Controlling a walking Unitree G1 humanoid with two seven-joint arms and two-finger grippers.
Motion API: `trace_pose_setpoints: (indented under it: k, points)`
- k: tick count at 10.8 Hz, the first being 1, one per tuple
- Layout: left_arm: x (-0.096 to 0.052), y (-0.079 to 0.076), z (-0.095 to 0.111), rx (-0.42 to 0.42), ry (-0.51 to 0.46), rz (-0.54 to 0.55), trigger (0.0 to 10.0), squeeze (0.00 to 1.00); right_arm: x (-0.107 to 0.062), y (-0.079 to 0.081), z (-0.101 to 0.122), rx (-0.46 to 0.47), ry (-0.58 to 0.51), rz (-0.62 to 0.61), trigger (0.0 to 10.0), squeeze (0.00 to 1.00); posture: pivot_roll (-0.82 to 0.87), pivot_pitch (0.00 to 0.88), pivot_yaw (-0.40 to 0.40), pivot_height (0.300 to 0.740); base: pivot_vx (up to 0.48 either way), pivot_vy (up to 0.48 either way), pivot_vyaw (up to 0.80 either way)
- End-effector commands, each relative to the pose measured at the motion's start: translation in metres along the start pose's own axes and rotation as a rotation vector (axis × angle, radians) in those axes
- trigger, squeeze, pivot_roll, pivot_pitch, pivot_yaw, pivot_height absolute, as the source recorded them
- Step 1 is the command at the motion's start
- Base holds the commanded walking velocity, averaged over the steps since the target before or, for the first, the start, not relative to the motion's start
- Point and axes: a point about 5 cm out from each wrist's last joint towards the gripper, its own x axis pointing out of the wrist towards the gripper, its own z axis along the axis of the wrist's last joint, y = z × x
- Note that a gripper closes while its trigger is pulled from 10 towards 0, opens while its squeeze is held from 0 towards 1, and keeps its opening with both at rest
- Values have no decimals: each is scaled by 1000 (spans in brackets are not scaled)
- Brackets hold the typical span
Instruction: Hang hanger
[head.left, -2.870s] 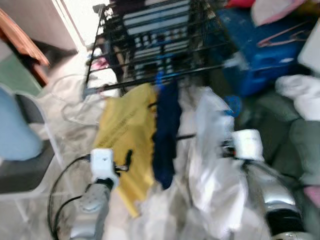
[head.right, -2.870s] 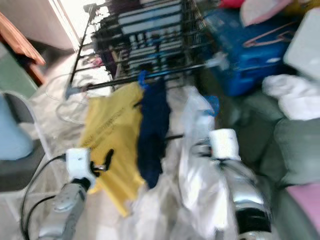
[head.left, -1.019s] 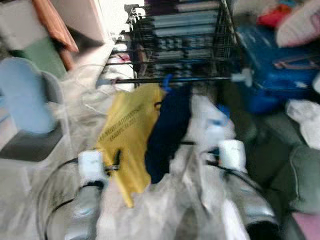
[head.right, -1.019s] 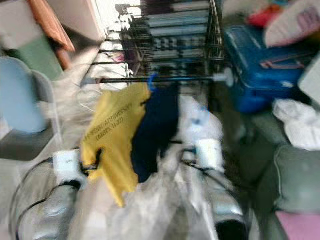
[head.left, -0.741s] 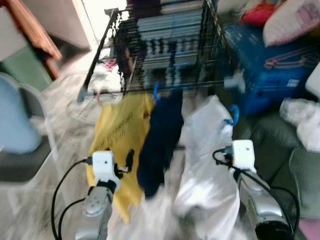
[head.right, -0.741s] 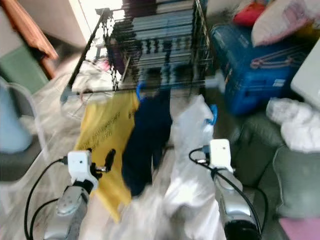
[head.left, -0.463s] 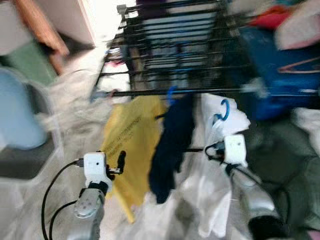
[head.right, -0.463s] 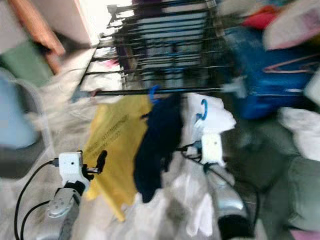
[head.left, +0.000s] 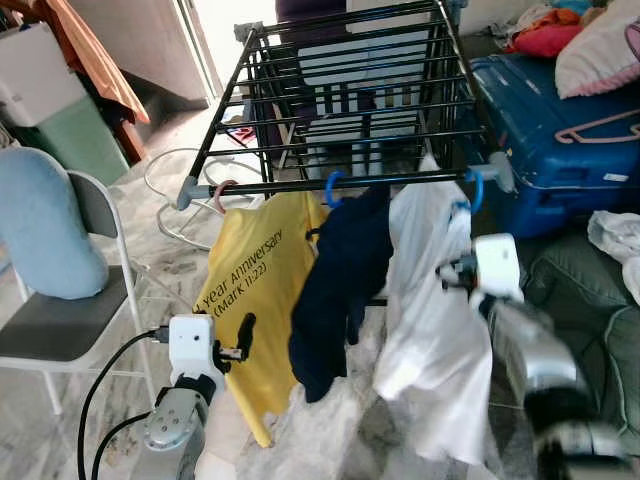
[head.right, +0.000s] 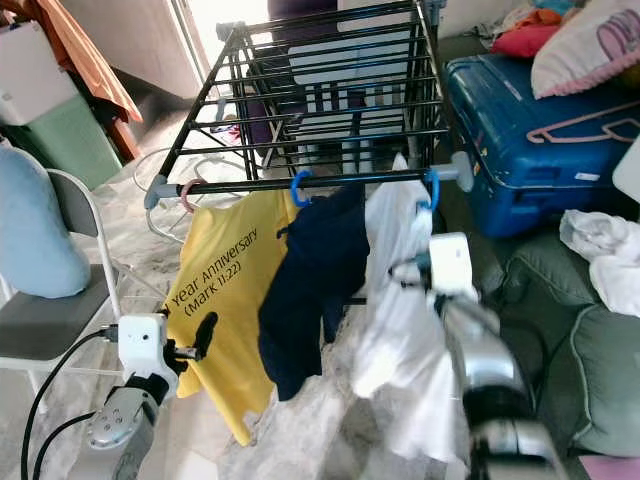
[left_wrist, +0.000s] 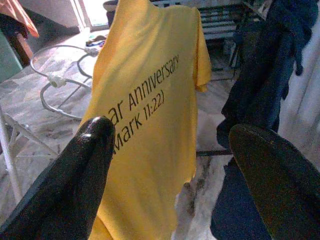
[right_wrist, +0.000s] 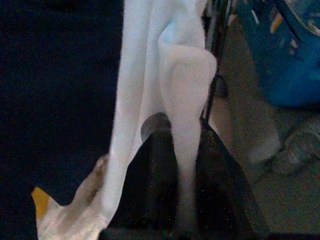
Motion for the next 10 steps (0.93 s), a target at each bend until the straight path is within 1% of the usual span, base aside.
trace_pose_setpoints:
  k: [1, 2, 3, 4, 6, 7, 9, 10]
  points:
    - [-3, 9, 2, 21, 8, 15, 10000, 0, 6, 8, 23, 6, -71, 49, 10000, 0, -45, 0, 175, 740, 0, 0, 0]
    - [-6, 10, 1, 15, 16, 17, 10000, 0, 11, 10, 34, -4, -89, 63, 10000, 0, -42, 0, 179, 740, 0, 0, 0]
    - [-8, 8, 1, 12, 26, 8, 10000, 0, 16, 15, 42, -7, -79, 81, 10000, 0, -44, 0, 177, 740, 0, 0, 0]
    - [-9, 5, 1, 9, 30, 3, 10000, 0, 21, 23, 42, -17, -34, 114, 10000, 0, -44, 0, 170, 740, 0, 0, 0]
    - [-9, 3, 1, 1, 34, 4, 10000, 0, 25, 32, 37, -14, 44, 133, 10000, 0, -38, 0, 158, 740, 0, 0, 0]
    - [-10, 2, 1, -5, 38, 5, 10000, 0, 28, 37, 30, 26, 112, 138, 10000, 0, -33, 0, 151, 740, 0, 0, 0]
    - [-11, 3, 1, -7, 47, 8, 10000, 0, 28, 36, 19, 96, 176, 131, 10000, 0, -26, 0, 147, 740, 0, 0, 0]
    - [-10, 3, 0, -7, 51, 7, 10000, 0, 28, 35, 18, 112, 186, 128, 10000, 0, -25, 0, 147, 740, 0, 0, 0]
